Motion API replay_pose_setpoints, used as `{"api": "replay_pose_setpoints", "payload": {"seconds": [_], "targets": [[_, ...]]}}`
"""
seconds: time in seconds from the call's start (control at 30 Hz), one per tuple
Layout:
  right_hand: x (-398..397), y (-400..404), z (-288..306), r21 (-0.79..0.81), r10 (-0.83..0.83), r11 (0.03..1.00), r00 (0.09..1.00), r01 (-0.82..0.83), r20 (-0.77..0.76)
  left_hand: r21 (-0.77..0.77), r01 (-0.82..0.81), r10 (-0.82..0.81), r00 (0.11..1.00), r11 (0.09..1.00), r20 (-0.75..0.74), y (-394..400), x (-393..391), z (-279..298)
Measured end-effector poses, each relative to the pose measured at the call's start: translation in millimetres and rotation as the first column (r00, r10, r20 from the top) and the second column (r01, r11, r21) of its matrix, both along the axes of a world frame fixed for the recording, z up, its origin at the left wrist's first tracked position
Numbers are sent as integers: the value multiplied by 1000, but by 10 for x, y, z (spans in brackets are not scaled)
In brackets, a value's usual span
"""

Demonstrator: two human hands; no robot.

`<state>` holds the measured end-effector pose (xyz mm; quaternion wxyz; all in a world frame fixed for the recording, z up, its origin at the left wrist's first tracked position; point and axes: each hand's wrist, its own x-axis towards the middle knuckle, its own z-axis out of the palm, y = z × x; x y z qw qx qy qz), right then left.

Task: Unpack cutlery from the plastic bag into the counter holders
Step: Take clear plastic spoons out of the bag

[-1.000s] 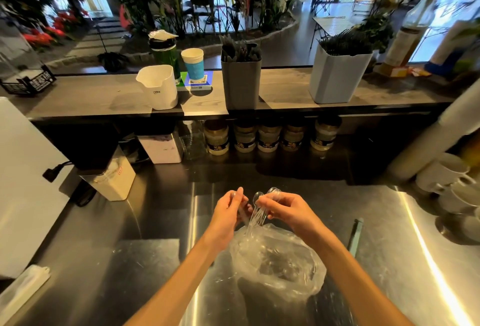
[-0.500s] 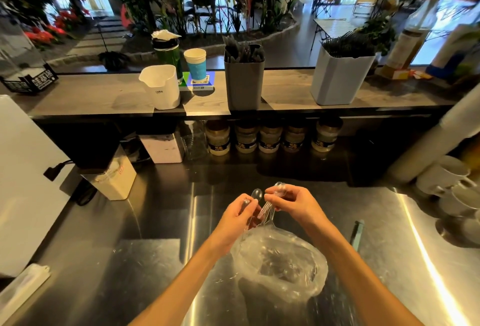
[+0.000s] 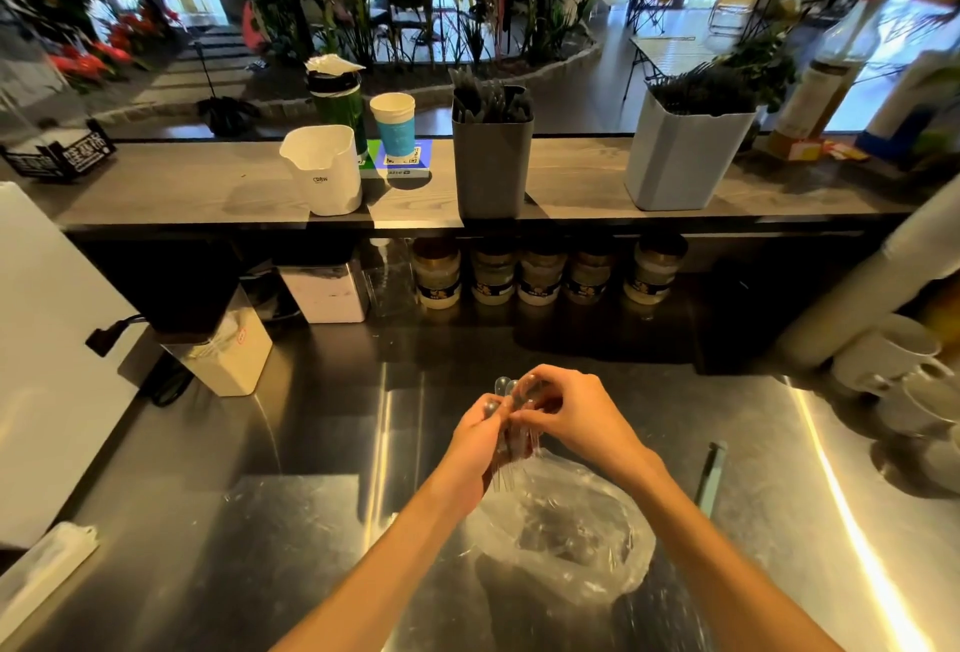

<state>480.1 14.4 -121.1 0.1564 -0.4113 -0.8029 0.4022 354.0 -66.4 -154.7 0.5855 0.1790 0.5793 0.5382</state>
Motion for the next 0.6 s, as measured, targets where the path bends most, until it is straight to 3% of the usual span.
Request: {"api": "replay_pose_setpoints", "payload": {"seconds": [0.27,0.4,0.6], "targets": [[-33,-35,-49,-35,-56,998,998,57,14,-37,-56,54,998,998,-38,0,38,-23],[-70,-75,-54,-38,-33,999,999,34,14,5,-81,81,996,997,-34,8,76,-42],[-123,-112,-23,-92,-64,994,998,64,10,74,-80,90,984,994,-151,-14,110,-51]]}}
